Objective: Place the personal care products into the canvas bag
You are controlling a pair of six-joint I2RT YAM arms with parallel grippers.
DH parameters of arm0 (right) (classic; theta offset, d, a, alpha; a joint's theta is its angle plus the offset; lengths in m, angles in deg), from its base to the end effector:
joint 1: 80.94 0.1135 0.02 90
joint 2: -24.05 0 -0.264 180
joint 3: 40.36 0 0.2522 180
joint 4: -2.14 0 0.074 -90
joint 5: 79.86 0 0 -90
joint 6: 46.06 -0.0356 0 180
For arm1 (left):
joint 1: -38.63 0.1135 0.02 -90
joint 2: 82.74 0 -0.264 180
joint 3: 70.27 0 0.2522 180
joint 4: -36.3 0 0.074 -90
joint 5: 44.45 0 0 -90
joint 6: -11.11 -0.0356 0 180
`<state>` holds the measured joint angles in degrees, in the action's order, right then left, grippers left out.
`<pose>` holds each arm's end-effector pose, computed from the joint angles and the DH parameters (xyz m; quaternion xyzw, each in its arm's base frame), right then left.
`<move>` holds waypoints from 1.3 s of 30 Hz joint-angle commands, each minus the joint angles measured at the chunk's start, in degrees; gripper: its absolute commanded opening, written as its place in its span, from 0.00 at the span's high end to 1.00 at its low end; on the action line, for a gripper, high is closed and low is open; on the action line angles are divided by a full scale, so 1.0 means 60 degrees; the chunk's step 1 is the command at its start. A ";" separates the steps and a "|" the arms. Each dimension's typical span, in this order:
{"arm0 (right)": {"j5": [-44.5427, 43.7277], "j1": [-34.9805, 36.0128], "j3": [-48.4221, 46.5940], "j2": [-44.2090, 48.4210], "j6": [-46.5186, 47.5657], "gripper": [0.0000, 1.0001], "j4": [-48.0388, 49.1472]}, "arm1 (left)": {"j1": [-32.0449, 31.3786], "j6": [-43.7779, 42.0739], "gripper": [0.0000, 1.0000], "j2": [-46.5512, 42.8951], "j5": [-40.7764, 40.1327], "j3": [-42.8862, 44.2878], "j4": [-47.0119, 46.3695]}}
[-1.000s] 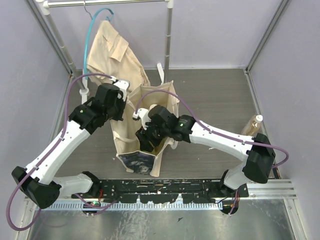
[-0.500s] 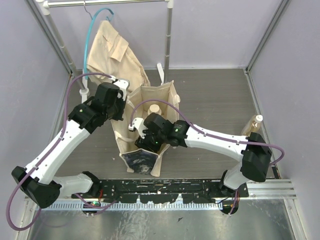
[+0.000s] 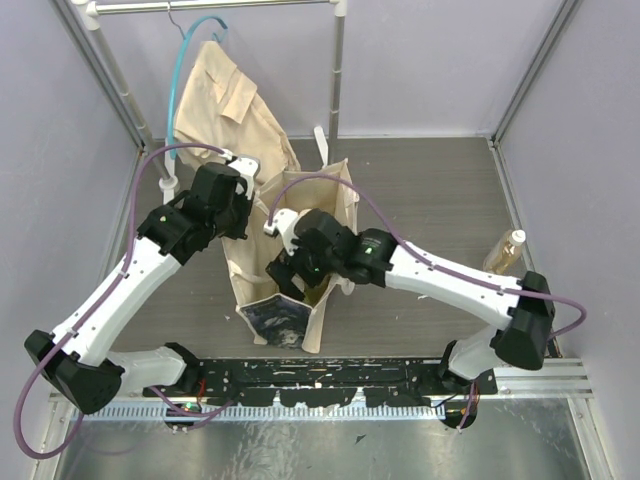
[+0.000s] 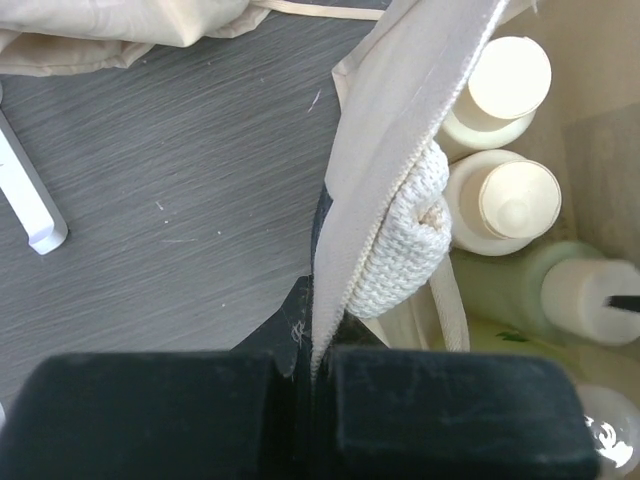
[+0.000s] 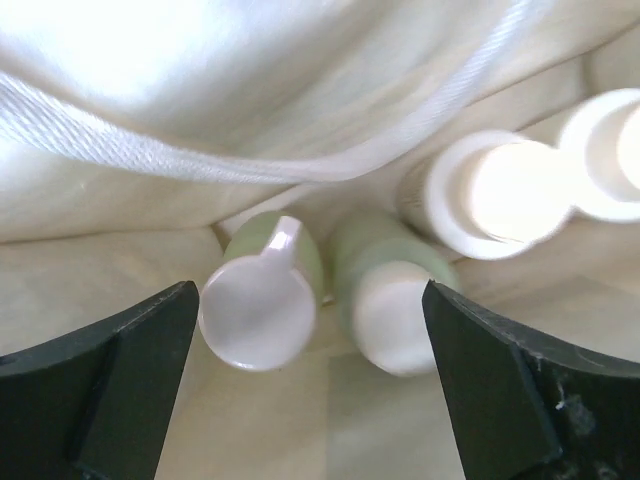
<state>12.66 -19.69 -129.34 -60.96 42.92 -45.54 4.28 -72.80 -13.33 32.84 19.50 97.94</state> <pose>0.1563 0.2882 0.3182 -0.4687 0.7909 0.2205 0.3259 0.2069 -0.1319 0.3766 0.1767 0.8891 -0.0471 0.4195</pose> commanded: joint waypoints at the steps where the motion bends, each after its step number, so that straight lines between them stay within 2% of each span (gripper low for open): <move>1: -0.1101 -0.0283 -0.1117 0.1276 -0.0783 0.00 0.0169 | 0.0014 -0.0153 1.00 -0.0166 -0.0152 0.0491 -0.0689; 4: -0.1691 -0.0734 -0.1448 0.1755 -0.1302 0.00 0.0047 | 0.0019 -0.0151 1.00 -0.0189 -0.0141 0.0358 -0.0816; 6: -0.1968 -0.1507 -0.1693 0.1954 -0.1811 0.00 -0.0123 | 0.0012 -0.0150 1.00 -0.0185 -0.0127 0.0313 -0.0871; 14: -0.4435 -0.5835 -0.3557 0.0984 -0.3285 0.00 -0.2740 | 0.0021 -0.0130 1.00 -0.0148 0.0073 0.0231 -0.1021; 18: -0.4047 -0.8255 -0.3452 0.0696 -0.3736 0.00 -0.3419 | 0.0014 -0.0134 1.00 -0.0135 0.0113 0.0208 -0.1026; 26: -0.3783 -1.1800 -0.2175 0.1204 -0.3065 0.00 -0.4249 | 0.0023 -0.0235 1.00 -0.0133 0.0176 0.0042 -0.1206; 30: -0.3868 -1.2988 -0.1687 0.1685 -0.2633 0.00 -0.4481 | 0.0048 -0.0383 1.00 -0.0001 0.0351 0.0119 -0.1265; 34: -0.5022 -1.3446 -0.1414 0.1830 -0.1950 0.00 -0.4683 | 0.0113 -0.0403 1.00 0.0083 0.0740 0.0156 -0.1408; 39: -0.4188 -1.4127 -0.0703 0.2003 -0.1713 0.00 -0.4402 | 0.0150 -0.0648 1.00 0.0271 0.0843 0.0304 -0.1233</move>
<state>-13.59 -102.13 -136.60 -50.47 29.83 -73.38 4.74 -74.97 -12.15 36.10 19.33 96.37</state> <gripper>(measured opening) 0.999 0.018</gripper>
